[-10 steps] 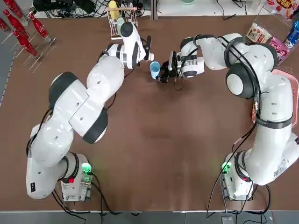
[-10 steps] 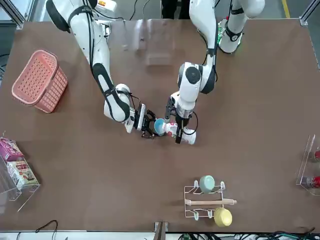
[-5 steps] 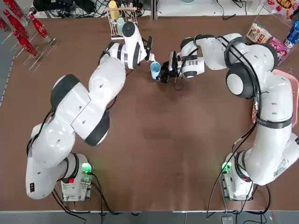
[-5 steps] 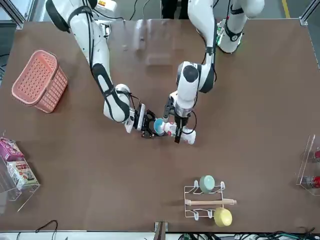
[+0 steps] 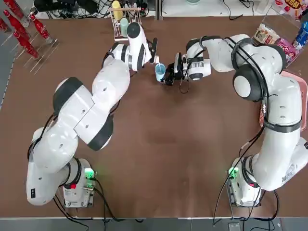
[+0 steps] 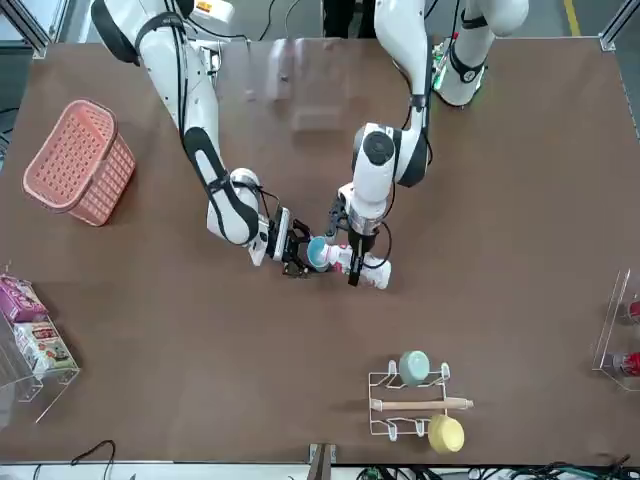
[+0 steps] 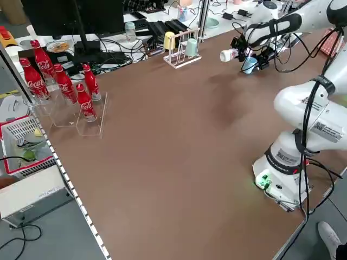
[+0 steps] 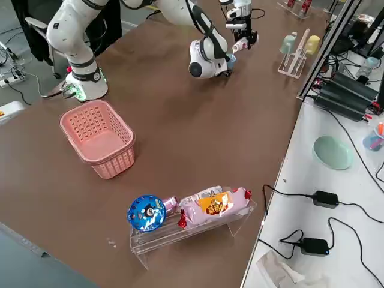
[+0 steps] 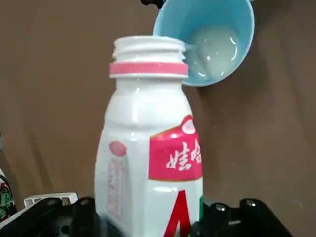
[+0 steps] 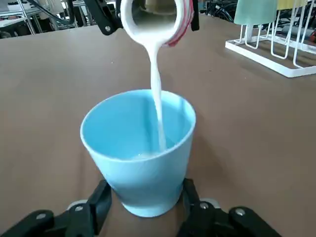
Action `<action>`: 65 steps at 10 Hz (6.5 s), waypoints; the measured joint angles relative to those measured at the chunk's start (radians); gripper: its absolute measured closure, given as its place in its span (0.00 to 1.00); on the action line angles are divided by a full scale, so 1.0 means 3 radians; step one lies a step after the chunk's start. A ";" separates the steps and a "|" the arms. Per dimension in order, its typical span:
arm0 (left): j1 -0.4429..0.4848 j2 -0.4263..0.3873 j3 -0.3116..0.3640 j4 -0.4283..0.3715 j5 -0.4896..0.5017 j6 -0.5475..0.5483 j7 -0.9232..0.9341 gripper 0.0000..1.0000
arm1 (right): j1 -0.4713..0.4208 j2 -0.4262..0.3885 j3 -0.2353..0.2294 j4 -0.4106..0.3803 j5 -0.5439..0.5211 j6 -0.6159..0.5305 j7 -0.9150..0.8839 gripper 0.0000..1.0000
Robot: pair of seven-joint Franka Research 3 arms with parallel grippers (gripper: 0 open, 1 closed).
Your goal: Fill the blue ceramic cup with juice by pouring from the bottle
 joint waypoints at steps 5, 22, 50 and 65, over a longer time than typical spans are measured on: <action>-0.0002 0.0006 -0.0002 0.0032 -0.0242 -0.0142 -0.0221 0.59 | -0.0007 0.0000 0.0002 -0.0005 0.0000 -0.0005 -0.0006 0.36; 0.1247 -0.0629 -0.0222 0.0068 -0.1254 -0.1401 0.1099 0.59 | -0.0057 0.0001 0.0041 -0.0030 0.0000 -0.0009 -0.0024 0.24; 0.6573 0.0223 -0.3096 0.0307 -0.1150 -0.3901 0.3386 0.61 | -0.1358 -0.0978 0.0579 -0.0551 -0.1032 0.0538 -0.0126 0.00; 0.6596 0.0315 -0.3111 0.0354 -0.1077 -0.3841 0.3363 0.01 | -0.1875 -0.1156 0.0462 0.1333 -0.6747 -0.1045 0.8162 0.00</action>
